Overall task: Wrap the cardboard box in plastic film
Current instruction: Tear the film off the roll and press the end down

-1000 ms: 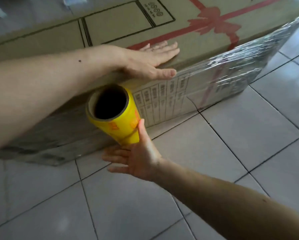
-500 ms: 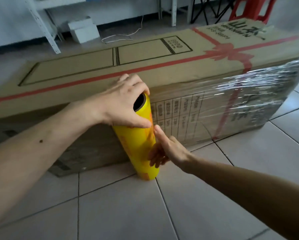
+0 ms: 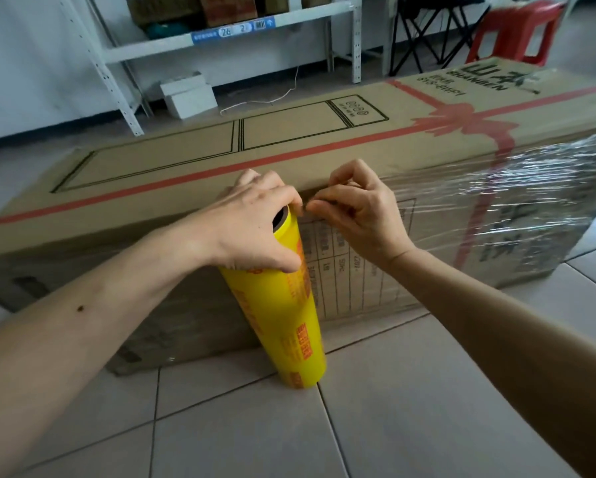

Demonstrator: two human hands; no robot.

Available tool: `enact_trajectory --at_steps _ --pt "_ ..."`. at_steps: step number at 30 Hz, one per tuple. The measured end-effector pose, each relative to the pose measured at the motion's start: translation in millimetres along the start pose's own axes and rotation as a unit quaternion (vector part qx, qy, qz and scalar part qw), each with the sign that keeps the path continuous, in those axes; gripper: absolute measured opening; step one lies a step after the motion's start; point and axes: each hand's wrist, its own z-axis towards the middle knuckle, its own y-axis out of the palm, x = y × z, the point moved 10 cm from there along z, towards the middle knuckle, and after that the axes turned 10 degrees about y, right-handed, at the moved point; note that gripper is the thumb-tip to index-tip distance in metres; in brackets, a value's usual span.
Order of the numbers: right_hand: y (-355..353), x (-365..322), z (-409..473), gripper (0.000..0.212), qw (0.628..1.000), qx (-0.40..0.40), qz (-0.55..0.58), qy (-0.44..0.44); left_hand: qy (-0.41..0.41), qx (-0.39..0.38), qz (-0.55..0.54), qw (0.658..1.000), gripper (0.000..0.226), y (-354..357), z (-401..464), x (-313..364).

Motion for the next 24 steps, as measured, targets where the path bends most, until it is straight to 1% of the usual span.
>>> enact_trajectory --at_steps 4,7,10,15,17,20,22,24 --pt "2 5 -3 0.026 0.999 0.032 0.001 0.034 0.007 0.016 -0.015 1.000 0.069 -1 -1 0" --pt "2 6 -5 0.026 0.997 0.060 -0.004 0.057 0.002 0.003 -0.035 0.999 0.067 0 -1 -3" --pt "2 4 -7 0.026 0.995 0.079 -0.018 0.062 0.002 -0.006 -0.042 0.999 0.066 1 -2 -5" --pt "2 1 -5 0.026 0.994 0.086 -0.034 0.060 -0.002 -0.007 -0.053 0.999 0.061 -2 -2 -6" --pt "3 4 -5 0.027 0.991 0.094 -0.050 0.076 0.006 -0.018 -0.060 0.998 0.055 0 -3 -2" --pt "4 13 -6 0.024 0.984 0.113 -0.062 0.125 0.032 -0.046 -0.062 0.997 0.042 8 -2 7" --pt "4 14 -6 0.025 0.986 0.105 -0.027 0.125 0.014 -0.040 -0.071 0.997 0.047 7 -3 1" --pt "-1 13 -6 0.028 0.991 0.079 -0.002 0.111 0.015 -0.024 -0.082 0.996 0.065 3 -3 -3"
